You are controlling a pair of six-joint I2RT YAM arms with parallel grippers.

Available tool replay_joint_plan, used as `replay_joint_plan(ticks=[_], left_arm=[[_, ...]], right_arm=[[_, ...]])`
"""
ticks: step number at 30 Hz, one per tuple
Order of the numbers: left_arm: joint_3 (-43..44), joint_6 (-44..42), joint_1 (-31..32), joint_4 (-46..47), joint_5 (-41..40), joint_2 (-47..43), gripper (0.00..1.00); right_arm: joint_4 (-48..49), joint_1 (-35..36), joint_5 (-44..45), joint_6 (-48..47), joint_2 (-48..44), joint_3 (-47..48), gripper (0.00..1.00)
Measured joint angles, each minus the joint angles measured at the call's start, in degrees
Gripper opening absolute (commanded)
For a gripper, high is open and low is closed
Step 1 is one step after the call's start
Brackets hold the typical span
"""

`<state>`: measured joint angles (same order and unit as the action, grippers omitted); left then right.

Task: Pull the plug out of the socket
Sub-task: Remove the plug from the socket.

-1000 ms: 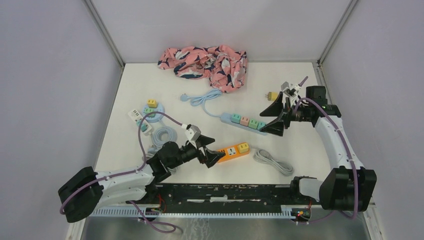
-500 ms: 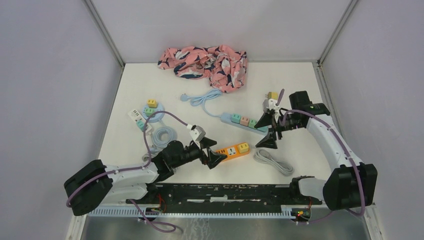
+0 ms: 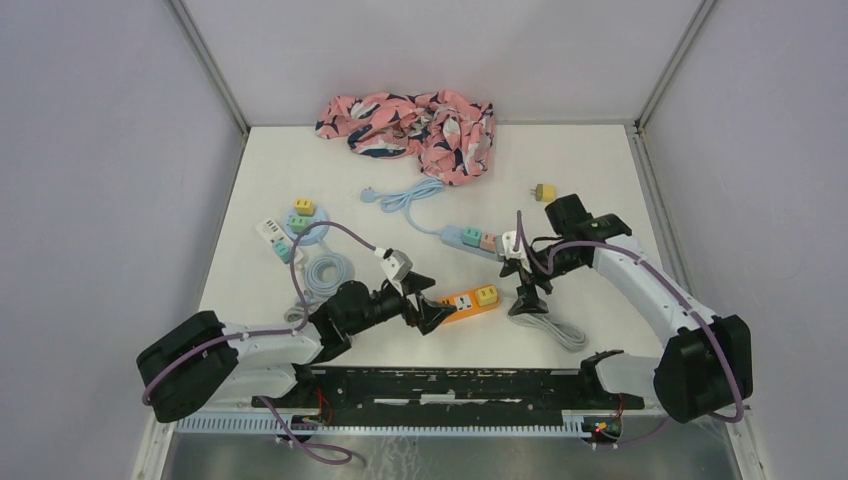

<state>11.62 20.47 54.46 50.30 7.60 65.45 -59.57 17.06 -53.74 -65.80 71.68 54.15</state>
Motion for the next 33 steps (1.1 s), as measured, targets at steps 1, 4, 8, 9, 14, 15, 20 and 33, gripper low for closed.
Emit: replay_joint_plan(ticks=[1,4,8,9,14,15,20,33], left_arm=[[0.00,0.00,0.00,0.20,0.02,0.33,0.99],[0.00,-0.02,0.00,0.74,0.04,1.31,0.99],[0.00,0.00,0.00,1.03,0.04,2.40,0.99],[0.00,-0.02,0.00,1.09,0.04,2.67,0.99],[0.00,-0.02,0.00,1.75,0.13,4.22,0.99],[0.00,-0.02,0.00,1.81,0.13,4.44,0.99],[0.00,-0.07,0.00,2.56,0.20,5.35,1.00],[-1.97,-6.05,0.00,7.02,2.58,8.37,0.95]], right_arm=[[0.68,0.92,0.92,0.17,0.22,-0.39,0.88],[3.91,4.11,3.96,1.68,0.79,-1.92,0.86],[10.34,8.98,8.94,5.49,2.03,-4.24,0.83],[11.74,10.23,10.32,6.62,2.73,-4.48,0.83],[17.51,15.23,15.74,10.62,5.77,-4.55,0.80],[18.36,15.85,16.61,11.10,6.08,-4.55,0.78],[21.77,18.40,20.33,13.20,7.96,-4.57,0.66],[22.43,20.06,24.92,12.96,10.99,-4.33,0.08]])
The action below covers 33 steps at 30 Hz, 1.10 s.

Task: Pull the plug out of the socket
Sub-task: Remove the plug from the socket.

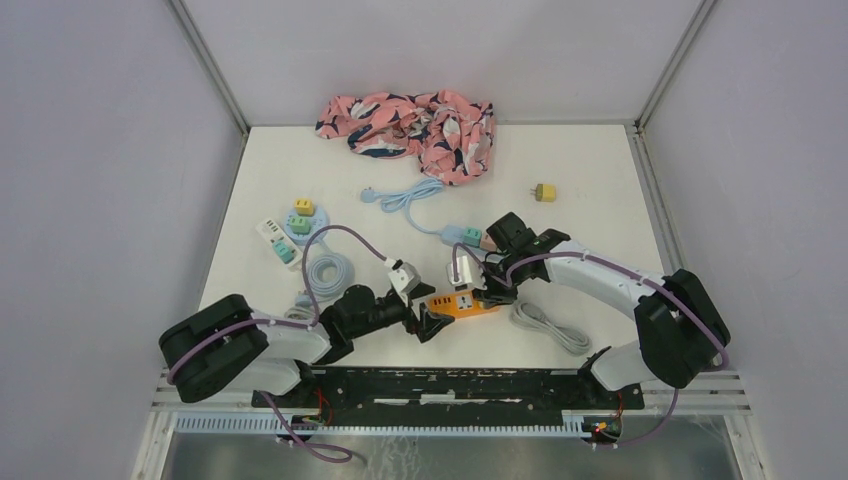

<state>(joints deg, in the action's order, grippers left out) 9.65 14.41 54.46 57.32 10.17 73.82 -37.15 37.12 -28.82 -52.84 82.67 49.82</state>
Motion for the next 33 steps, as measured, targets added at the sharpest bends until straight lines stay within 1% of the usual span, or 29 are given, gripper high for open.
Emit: replay_joint_plan(ticks=[3,8,12,15,20,24,26,27,30,32,33], left_arm=[[-1.09,-3.85,0.17,2.32,0.92,2.58,0.97],[-1.29,-11.91,2.23,4.15,0.87,6.19,0.98],[-0.48,-16.65,3.23,3.93,0.92,8.70,0.98],[0.81,-18.23,3.98,3.91,0.81,11.26,0.97],[2.29,-18.49,6.47,4.61,0.07,16.63,0.95],[4.15,-18.49,8.57,4.57,-1.16,20.26,0.89],[4.94,-18.49,9.09,4.61,-1.99,21.35,0.84],[5.11,-18.47,9.25,4.63,-2.62,21.79,0.81],[5.40,-18.49,9.42,4.52,-4.09,22.60,0.67],[5.81,-18.49,9.55,3.93,-4.63,22.93,0.64],[6.21,-18.45,9.66,3.65,-4.92,23.10,0.60]], right_arm=[[-0.57,0.02,-0.33,-1.07,0.00,0.00,0.04],[-2.97,0.72,-2.97,-4.00,-0.24,0.07,0.01],[-4.76,1.99,-4.74,-5.92,-0.35,0.07,0.00],[-5.49,2.67,-5.22,-6.64,-0.35,0.07,0.00],[-6.05,3.08,-5.35,-7.15,-0.35,0.07,0.00],[-6.05,3.17,-5.33,-7.28,-0.35,0.09,0.00],[-6.27,3.04,-5.49,-7.34,-0.37,0.09,0.00],[-6.45,2.86,-5.40,-7.34,-0.37,0.09,0.00],[-6.69,2.69,-5.44,-7.30,-0.37,0.09,0.00],[-6.64,2.80,-5.33,-7.32,-0.37,0.09,0.00],[-6.51,2.89,-5.18,-7.39,-0.37,0.11,0.00]])
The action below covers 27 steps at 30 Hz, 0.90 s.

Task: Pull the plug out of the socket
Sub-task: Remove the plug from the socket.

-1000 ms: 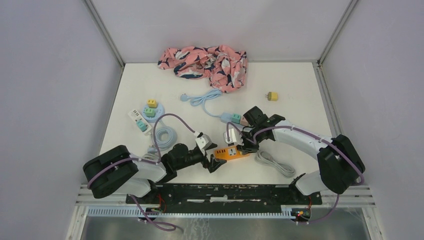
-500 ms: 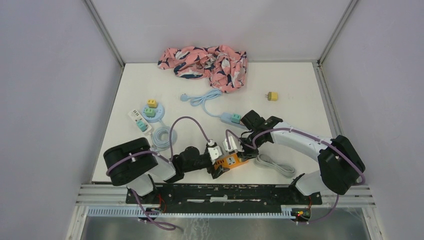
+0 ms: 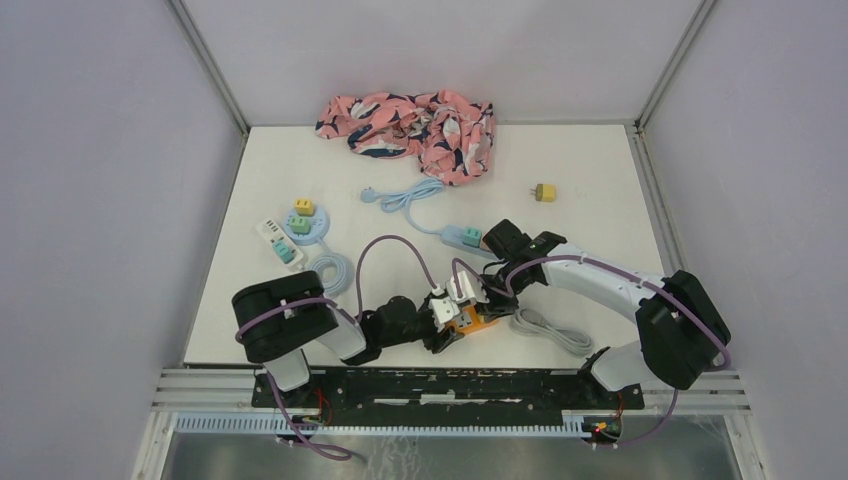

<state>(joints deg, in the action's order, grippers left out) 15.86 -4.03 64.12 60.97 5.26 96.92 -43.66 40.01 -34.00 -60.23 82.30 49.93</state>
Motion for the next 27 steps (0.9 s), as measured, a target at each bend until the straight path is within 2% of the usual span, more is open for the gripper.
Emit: replay_joint_plan(ticks=[3,6,8,14,20,24,27], left_arm=[[1.03,0.00,0.15,-0.90,-0.26,0.35,0.35],[1.36,0.07,0.20,-1.09,-0.26,0.59,0.19],[1.36,0.07,0.20,-1.14,-0.26,0.59,0.05],[1.79,0.07,0.20,-1.70,-0.57,0.59,0.03],[1.95,0.11,0.13,-0.57,-0.63,0.59,0.03],[1.79,0.11,0.15,-0.61,-0.35,0.59,0.03],[1.31,0.11,0.15,-0.85,-0.20,0.59,0.03]], right_arm=[[0.09,0.00,0.28,0.00,0.00,0.20,0.00],[-0.02,0.00,0.57,0.07,0.00,0.22,0.00],[0.15,0.00,0.63,0.63,0.00,0.22,0.00],[0.74,-1.97,0.28,3.61,-0.02,0.26,0.00],[-0.39,-4.35,-2.82,-0.55,-1.38,-0.20,0.00],[-0.81,-3.48,-3.37,-2.14,-1.38,-0.33,0.00],[1.11,-1.81,-1.84,1.86,-1.36,-0.70,0.00]])
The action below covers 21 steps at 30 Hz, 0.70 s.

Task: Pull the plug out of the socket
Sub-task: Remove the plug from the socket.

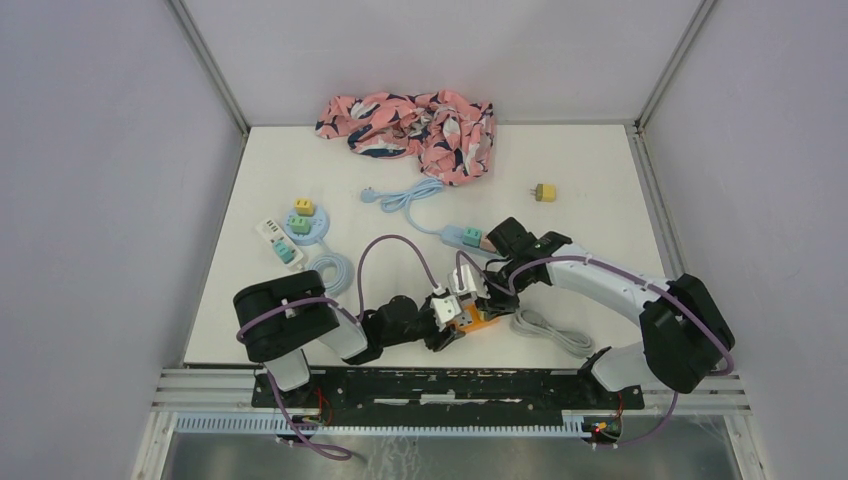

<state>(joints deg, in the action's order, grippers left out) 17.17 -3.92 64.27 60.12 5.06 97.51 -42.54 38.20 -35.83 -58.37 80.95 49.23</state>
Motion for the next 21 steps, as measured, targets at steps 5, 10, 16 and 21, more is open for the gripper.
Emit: replay_joint_plan(ticks=[5,10,16,21], left_arm=[[-0.09,0.02,-0.04,0.04,-0.17,0.00,0.03],[-0.09,0.02,-0.07,0.44,-0.31,0.00,0.03],[-0.09,0.04,-0.07,1.33,-0.09,0.00,0.03],[-0.33,0.48,-0.07,0.83,0.61,0.00,0.03]], right_arm=[[2.19,0.24,1.68,6.38,0.22,-0.02,0.00],[1.18,-1.92,-0.11,4.28,0.22,0.09,0.00],[-2.43,-3.48,-3.37,-3.74,0.22,0.55,0.00],[-2.80,-2.05,-3.93,-5.33,0.22,0.55,0.00]])
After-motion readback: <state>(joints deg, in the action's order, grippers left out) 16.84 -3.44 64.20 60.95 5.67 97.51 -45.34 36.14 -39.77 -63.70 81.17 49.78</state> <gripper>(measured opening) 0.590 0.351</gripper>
